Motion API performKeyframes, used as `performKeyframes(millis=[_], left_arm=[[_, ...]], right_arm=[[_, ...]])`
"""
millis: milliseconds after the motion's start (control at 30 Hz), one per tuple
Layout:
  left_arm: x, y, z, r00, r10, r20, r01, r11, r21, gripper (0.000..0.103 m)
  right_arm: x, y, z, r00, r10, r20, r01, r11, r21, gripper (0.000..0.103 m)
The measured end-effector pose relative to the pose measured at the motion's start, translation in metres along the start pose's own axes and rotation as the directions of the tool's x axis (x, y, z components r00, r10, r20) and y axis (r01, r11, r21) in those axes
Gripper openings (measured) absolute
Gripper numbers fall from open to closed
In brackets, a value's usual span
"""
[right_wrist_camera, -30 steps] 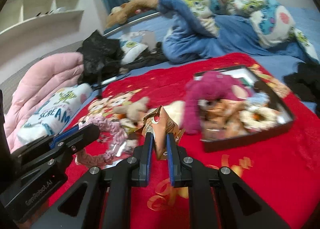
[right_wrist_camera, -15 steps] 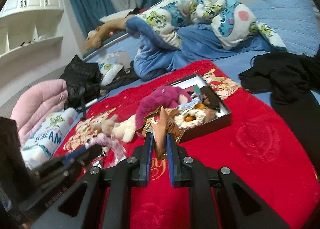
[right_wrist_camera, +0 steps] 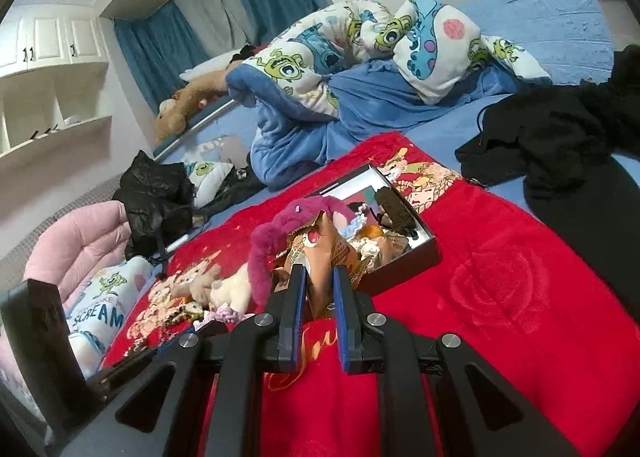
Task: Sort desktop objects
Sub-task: 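Lower the pink scrunchie into the box with the left gripper while the right lowers the pyramid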
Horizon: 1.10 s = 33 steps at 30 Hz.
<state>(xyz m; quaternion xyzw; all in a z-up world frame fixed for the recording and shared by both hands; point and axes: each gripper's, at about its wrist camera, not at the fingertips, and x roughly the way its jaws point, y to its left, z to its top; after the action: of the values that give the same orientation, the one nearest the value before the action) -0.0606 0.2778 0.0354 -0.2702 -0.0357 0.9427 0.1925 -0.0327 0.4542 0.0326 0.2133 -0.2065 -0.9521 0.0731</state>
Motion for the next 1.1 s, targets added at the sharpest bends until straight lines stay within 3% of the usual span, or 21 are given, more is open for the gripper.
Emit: performKeyframes(millis=[100, 433, 767, 967, 1100], left_arm=[[0.011, 0.004, 0.008, 1.000, 0.019, 0.017, -0.019, 1.000, 0.008, 0.015], [0.061, 0.012, 0.054, 0.997, 0.068, 0.022, -0.069, 0.997, 0.040, 0.015], [0.126, 0.008, 0.085, 1.000, 0.017, 0.014, -0.018, 0.996, 0.085, 0.015], [0.160, 0.007, 0.087, 1.000, 0.023, 0.014, -0.024, 0.994, 0.108, 0.015], [0.168, 0.013, 0.084, 1.000, -0.001, 0.007, 0.000, 0.996, 0.088, 0.015]], right_arm=[[0.011, 0.005, 0.003, 0.999, -0.033, -0.005, 0.033, 0.997, -0.073, 0.014], [0.066, -0.005, 0.024, 1.000, 0.008, -0.002, -0.008, 0.997, -0.074, 0.014], [0.115, -0.018, 0.035, 0.998, -0.067, -0.019, 0.065, 0.994, -0.093, 0.013], [0.123, -0.027, 0.050, 0.997, -0.068, 0.039, 0.070, 0.997, -0.043, 0.013], [0.139, -0.043, 0.052, 0.997, -0.071, 0.021, 0.070, 0.996, 0.049, 0.013]])
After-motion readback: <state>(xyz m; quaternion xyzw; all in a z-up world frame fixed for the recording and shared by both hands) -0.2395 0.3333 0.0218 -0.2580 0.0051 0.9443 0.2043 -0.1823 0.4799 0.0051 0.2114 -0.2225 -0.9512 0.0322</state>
